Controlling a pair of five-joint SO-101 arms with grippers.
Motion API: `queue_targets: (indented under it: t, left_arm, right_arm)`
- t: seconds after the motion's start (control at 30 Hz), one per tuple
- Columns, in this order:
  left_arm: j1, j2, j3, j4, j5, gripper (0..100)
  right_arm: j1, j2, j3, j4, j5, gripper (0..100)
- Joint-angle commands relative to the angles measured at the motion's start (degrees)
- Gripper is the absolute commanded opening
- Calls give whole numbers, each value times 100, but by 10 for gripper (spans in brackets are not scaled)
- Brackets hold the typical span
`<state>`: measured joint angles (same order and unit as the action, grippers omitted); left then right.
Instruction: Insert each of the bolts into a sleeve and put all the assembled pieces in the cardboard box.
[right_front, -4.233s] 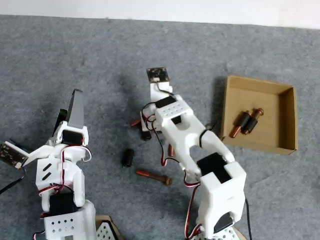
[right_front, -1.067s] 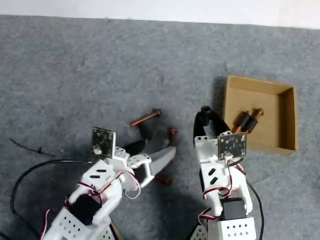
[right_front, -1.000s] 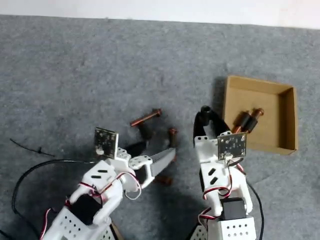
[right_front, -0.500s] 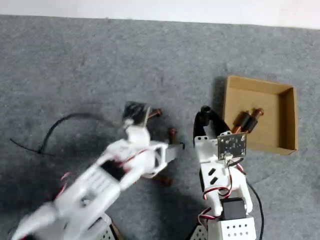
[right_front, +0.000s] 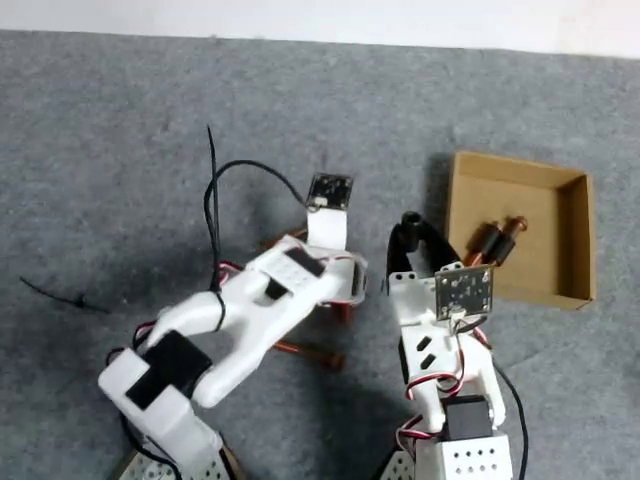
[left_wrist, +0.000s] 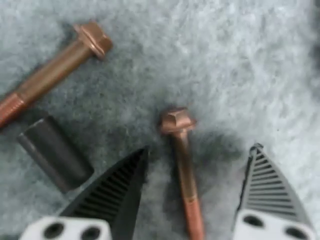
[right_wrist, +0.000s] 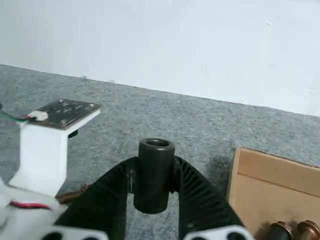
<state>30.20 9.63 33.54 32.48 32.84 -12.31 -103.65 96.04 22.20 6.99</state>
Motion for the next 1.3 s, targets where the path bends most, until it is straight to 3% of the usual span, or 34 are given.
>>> queue_targets:
  t: [0.0, 0.27, 0.63, 0.7, 0.87, 0.93, 1.27]
  left_arm:
    - [-127, 215, -497, 167, 123, 292]
    - [-189, 716, -1253, 897, 440, 292]
    - [-207, 752, -1270, 958, 440, 284]
    - [-207, 752, -1270, 958, 431, 236]
    - [-268, 752, -1270, 958, 404, 0]
    - [-356, 743, -1270, 958, 404, 34]
    - [-1112, 382, -1059, 651, 123, 4]
  right_arm:
    - [48, -66, 822, 22, 53, 5]
    - [48, -48, 822, 22, 53, 5]
    - [48, -48, 822, 22, 53, 5]
    - [48, -48, 822, 22, 53, 5]
    - [48, -48, 822, 22, 62, 5]
    - [48, -48, 822, 22, 62, 5]
    - [31, -48, 822, 22, 62, 5]
